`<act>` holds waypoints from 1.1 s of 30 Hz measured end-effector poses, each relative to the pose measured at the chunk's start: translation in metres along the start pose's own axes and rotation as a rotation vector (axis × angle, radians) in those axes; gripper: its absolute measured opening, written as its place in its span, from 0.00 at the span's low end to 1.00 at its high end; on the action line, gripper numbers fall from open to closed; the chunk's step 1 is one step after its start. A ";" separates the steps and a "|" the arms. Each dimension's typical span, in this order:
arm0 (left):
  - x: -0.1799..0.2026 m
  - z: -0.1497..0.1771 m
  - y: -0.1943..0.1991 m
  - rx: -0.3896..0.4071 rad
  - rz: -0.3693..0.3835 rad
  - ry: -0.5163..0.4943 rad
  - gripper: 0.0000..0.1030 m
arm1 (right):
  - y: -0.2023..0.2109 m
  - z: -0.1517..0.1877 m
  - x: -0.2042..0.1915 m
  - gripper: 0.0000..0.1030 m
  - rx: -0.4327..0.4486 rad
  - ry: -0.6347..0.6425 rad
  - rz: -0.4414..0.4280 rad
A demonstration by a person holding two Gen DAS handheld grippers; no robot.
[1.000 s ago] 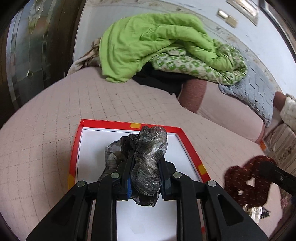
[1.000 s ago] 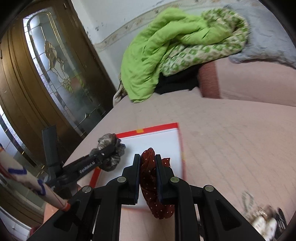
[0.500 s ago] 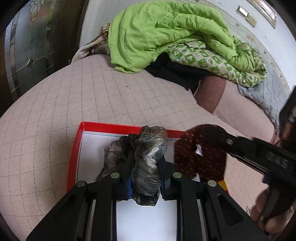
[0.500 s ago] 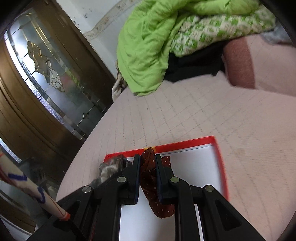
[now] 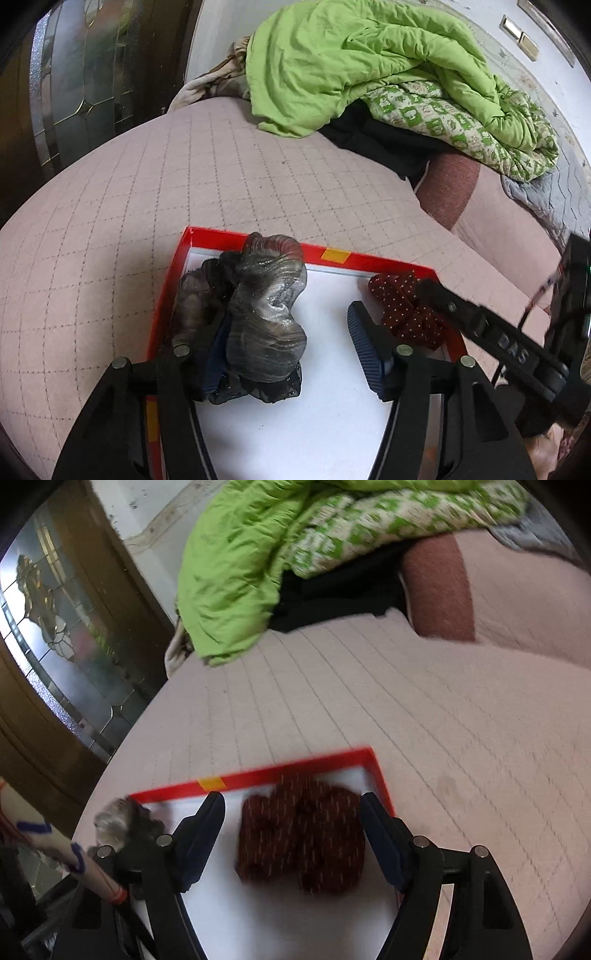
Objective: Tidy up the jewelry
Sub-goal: 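Carry both scrunchies into the red tray and open both grippers, then move both grippers back to the remaining pile of jewelry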
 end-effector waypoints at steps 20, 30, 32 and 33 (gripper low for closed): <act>0.016 0.088 0.084 -0.059 0.080 -0.094 0.59 | 0.132 0.097 0.010 0.77 0.008 -0.006 -0.011; 0.051 0.102 0.159 0.117 0.116 -0.162 0.66 | 0.261 0.107 0.041 0.77 0.178 -0.013 -0.049; 0.061 0.104 0.169 0.144 0.107 -0.191 0.68 | 0.282 0.107 0.059 0.77 0.204 -0.024 -0.013; 0.067 0.105 0.174 0.155 0.110 -0.207 0.70 | 0.290 0.109 0.067 0.77 0.214 -0.032 -0.005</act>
Point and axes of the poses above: each gripper's, at about its wrist camera, not at the fingertips, and y roughly against the way its jaws point, x to its right, z to its underside, the point moved 5 cm from there along -y, roughly the way its jaws point, and after that the axes turned 3 degrees about x, right-handed, at the moved point
